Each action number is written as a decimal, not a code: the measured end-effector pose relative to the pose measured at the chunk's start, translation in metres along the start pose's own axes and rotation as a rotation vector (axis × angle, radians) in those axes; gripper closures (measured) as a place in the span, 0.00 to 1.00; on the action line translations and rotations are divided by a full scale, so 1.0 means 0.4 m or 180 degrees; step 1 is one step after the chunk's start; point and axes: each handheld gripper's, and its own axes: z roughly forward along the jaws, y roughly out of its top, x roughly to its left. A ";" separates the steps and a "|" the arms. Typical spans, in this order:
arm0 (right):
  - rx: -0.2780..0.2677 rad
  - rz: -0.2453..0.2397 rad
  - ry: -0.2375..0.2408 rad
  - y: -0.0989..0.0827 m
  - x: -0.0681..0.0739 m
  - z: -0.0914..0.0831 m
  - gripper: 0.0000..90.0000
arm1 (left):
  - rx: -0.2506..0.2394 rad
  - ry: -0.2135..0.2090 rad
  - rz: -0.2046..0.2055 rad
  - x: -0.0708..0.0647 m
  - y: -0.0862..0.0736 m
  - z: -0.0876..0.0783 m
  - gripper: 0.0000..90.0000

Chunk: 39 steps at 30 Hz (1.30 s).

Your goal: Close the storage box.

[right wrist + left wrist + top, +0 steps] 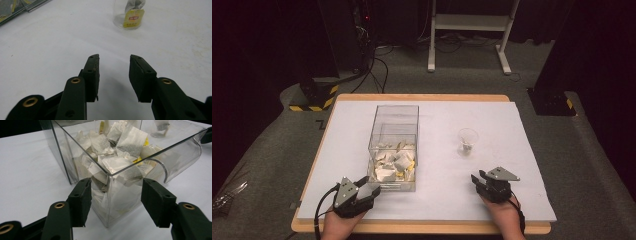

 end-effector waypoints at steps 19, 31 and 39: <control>-0.0033 0.0023 0.0060 0.008 0.003 0.006 0.62 | -0.0055 0.0170 -0.0046 0.015 0.029 0.034 0.47; -0.0036 0.0035 0.0070 0.008 0.001 0.010 0.62 | -0.0082 0.0172 -0.0115 0.032 0.036 0.052 0.47; -0.0022 0.0055 0.0079 0.005 0.001 0.011 0.62 | -0.0092 0.0180 -0.0165 0.038 0.039 0.061 0.48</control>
